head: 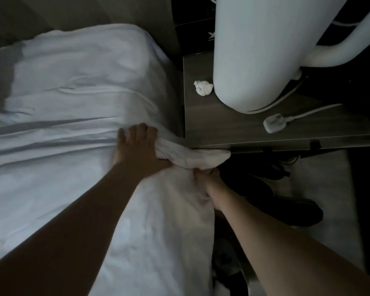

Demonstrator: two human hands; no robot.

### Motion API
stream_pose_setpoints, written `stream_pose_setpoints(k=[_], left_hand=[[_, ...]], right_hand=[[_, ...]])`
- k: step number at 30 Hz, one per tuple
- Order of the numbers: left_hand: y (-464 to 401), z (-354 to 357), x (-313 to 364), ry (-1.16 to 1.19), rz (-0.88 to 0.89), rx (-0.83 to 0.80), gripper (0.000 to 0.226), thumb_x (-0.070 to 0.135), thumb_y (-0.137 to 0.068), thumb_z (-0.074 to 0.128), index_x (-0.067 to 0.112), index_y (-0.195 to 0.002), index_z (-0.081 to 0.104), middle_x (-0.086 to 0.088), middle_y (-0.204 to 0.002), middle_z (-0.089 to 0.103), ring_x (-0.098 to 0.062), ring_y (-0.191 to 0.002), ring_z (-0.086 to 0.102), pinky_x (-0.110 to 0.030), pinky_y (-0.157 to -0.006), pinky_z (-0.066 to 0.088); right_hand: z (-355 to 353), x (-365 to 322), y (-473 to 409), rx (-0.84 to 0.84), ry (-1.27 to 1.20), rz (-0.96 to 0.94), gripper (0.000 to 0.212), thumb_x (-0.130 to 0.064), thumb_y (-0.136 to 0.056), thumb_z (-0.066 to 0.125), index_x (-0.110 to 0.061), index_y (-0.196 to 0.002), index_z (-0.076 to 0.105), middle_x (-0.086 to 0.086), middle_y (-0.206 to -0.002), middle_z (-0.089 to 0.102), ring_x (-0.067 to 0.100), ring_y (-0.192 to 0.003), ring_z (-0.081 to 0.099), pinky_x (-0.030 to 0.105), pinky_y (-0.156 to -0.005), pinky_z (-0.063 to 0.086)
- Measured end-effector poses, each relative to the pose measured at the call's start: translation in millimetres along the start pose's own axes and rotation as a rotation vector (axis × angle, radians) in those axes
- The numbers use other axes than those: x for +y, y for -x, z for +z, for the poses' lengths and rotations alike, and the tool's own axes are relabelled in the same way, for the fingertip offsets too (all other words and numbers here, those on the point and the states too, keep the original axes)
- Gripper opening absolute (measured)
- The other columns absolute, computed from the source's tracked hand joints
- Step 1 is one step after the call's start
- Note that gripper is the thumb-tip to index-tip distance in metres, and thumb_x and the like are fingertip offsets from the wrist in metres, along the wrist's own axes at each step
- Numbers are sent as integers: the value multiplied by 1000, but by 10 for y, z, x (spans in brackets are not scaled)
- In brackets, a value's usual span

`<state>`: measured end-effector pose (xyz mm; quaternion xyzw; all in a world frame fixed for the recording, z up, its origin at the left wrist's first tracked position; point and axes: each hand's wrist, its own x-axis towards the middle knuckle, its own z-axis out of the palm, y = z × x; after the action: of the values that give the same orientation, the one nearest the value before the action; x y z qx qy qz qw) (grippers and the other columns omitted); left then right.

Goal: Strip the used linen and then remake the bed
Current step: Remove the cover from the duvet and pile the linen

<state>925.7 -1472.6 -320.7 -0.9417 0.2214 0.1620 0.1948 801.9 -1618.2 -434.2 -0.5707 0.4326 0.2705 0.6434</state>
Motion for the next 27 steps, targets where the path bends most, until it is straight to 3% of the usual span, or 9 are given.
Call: stream_pose_setpoints(k=[4, 7, 9, 11, 13, 16, 18, 22, 27], left_hand=[[-29, -166, 45, 44, 22, -121, 63, 73, -86, 43, 20, -117, 59, -8, -118, 63, -26, -109, 59, -37, -88, 43], [-14, -335, -10, 61, 24, -144, 61, 71, -90, 37, 20, -113, 61, -6, -111, 66, -25, -102, 63, -36, -84, 44], [57, -339, -19, 75, -14, -40, 58, 68, -91, 40, 20, -118, 57, -8, -116, 63, -28, -107, 59, -38, -89, 40], [203, -229, 22, 104, -29, 141, 56, 60, -90, 47, 20, -129, 51, -10, -126, 57, -30, -117, 50, -43, -100, 31], [441, -56, 111, 188, -30, 310, 60, 49, -89, 53, 21, -141, 46, -11, -139, 49, -32, -129, 41, -51, -113, 21], [1090, 256, 229, 356, -132, 382, 65, 41, -91, 52, 22, -151, 34, -14, -154, 35, -33, -144, 26, -58, -119, 8], [1741, 520, 240, 443, -353, 320, 67, 44, -94, 48, 23, -153, 26, -15, -158, 26, -33, -148, 17, -58, -119, 1], [3308, 1101, 402, 613, -928, 93, 69, 59, -94, 30, 28, -154, 22, -10, -161, 18, -28, -150, 8, -61, -117, 0], [4946, 1629, 887, 776, -1251, -101, 72, 71, -89, 5, 40, -154, -6, 4, -163, -17, -22, -149, -18, -71, -110, -4]], right_hand=[[51, 16, 150, -212, -204, 133, 42, -56, -90, 58, -30, -122, 58, 2, -117, 65, 24, -106, 63, 42, -95, 51], [41, -130, 260, -220, -100, 117, 39, -55, -93, 53, -27, -119, 62, 6, -111, 68, 27, -101, 65, 37, -87, 54], [68, -244, 275, -163, 22, 91, 36, -43, -99, 44, -20, -124, 58, 8, -113, 65, 27, -101, 62, 33, -79, 51], [154, -275, 281, -55, 183, 42, 42, -37, -98, 42, -11, -129, 55, 13, -122, 60, 33, -109, 58, 36, -86, 49], [235, -187, 334, 176, 340, 19, 60, -50, -82, 49, -12, -129, 54, 13, -125, 58, 36, -108, 59, 48, -92, 50], [334, 53, 703, 352, 552, -315, 77, -50, -85, 49, -7, -147, 33, 17, -146, 40, 39, -127, 46, 53, -102, 40], [429, 217, 1036, 300, 747, -583, 80, -44, -91, 52, 2, -149, 25, 25, -154, 26, 41, -137, 33, 52, -108, 34], [691, 683, 1542, 123, 1108, -905, 79, -44, -85, 50, -1, -149, 30, 27, -152, 29, 44, -136, 35, 58, -100, 38], [846, 1350, 2065, -434, 1539, -1373, 89, -32, -70, 48, -17, -153, 22, 20, -160, 11, 42, -147, 9, 68, -111, 12]])
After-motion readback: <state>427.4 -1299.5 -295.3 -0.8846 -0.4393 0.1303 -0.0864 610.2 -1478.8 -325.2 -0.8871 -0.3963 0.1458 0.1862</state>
